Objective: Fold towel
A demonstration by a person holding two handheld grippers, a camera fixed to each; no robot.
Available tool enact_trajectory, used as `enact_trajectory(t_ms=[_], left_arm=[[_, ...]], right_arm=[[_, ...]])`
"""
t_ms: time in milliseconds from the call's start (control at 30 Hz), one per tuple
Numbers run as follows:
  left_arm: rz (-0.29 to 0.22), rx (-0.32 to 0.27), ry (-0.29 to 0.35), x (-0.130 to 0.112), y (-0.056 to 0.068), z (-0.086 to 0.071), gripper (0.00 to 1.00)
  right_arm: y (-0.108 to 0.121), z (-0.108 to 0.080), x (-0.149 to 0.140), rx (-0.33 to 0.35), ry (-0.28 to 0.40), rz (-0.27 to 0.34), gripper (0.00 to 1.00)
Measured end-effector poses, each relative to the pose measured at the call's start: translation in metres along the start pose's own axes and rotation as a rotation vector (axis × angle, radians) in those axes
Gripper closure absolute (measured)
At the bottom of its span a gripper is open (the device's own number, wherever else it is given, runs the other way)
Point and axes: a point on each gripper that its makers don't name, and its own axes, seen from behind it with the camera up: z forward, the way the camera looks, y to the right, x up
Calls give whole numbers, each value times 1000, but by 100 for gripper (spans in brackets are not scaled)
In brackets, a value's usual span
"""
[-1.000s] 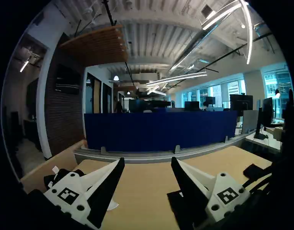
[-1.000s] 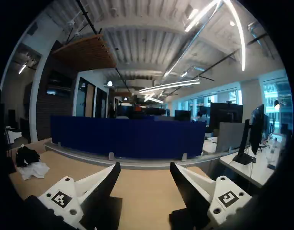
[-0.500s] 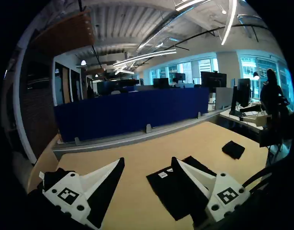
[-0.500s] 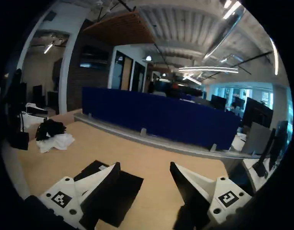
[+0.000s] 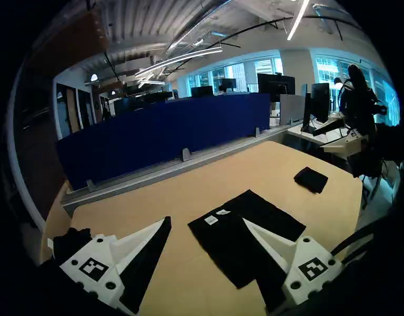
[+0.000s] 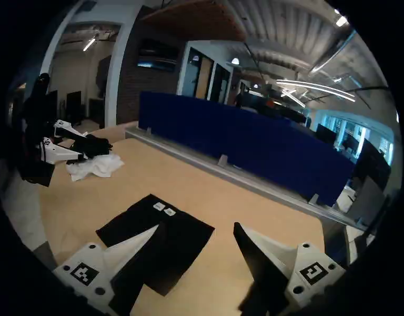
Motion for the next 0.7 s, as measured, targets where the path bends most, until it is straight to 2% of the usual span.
enact_trajectory(t_ms=[300, 567, 700], left_arm=[[58, -99, -90, -42, 25, 16, 10], [74, -148, -156, -93, 47, 34, 10], [85, -169, -198, -121, 56, 42, 10]], right_arm=[[-15, 15, -45, 67, -95, -29, 0], [-33, 39, -90, 101, -132, -7, 0], [-43, 49, -117, 111, -158, -17, 0]])
